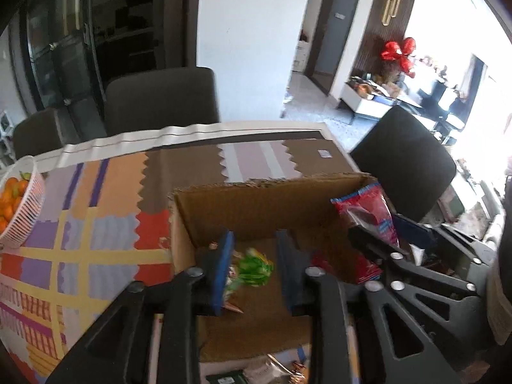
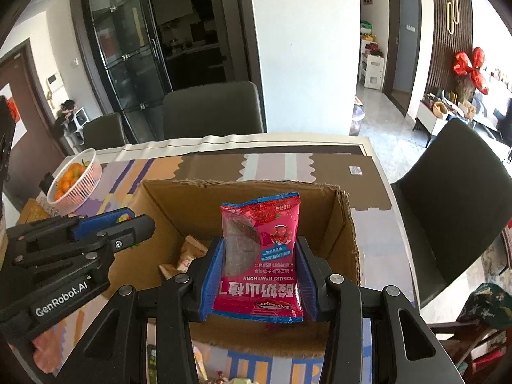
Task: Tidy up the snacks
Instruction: 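Carry the candy and pink bag into the box and open both grippers, then move both grippers back toward the remaining snacks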
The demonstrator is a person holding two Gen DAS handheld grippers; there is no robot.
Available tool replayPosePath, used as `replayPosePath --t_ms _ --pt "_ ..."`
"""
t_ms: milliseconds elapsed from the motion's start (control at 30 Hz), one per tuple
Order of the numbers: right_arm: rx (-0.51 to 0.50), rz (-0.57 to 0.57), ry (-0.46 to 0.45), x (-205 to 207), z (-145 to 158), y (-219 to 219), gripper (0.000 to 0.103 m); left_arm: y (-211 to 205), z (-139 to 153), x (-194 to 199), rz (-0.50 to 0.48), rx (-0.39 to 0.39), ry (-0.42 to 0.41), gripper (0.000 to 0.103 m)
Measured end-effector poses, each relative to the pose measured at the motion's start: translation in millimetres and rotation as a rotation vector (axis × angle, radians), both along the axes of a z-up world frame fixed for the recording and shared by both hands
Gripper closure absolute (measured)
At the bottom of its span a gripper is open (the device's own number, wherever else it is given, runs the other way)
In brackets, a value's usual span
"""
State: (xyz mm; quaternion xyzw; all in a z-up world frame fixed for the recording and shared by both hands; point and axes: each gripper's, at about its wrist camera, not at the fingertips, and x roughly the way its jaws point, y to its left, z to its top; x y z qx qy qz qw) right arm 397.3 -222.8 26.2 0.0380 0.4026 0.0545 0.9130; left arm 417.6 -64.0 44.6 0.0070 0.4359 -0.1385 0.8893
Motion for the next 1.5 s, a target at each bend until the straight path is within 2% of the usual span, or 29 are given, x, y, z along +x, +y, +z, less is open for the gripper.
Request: replayPosePath --t_ms 33,67,133,333,833,1100,1500 --pt "0.0 -0.005 -0.003 1 -1 0 0.058 0 0 -1 0.007 0.012 -0.012 0.051" --pt "-0.008 -0.017 -0.007 2 -1 0 0.054 1 2 -4 0.011 0.021 -0.034 0.049" --pt "-0.033 -0.043 -0.007 2 -2 0 0.048 3 3 -9 0.031 0.063 -0.055 0.049" --pt "-0.053 -0.03 -0.021 -14 2 1 0.048 11 9 -36 0.047 0.127 -0.095 0.048" --pt "-0.059 0.09 -0.07 -94 0 43 0.048 41 8 -126 0.037 0.142 -0.109 0.046" --pt "-0.108 0.098 -0.111 -139 4 58 0.048 44 5 -166 -0.008 0.163 -0.153 0.046" --pt "-0.126 0.067 -0.082 -186 -19 60 0.048 39 -24 -208 -0.092 0.146 -0.123 0.046"
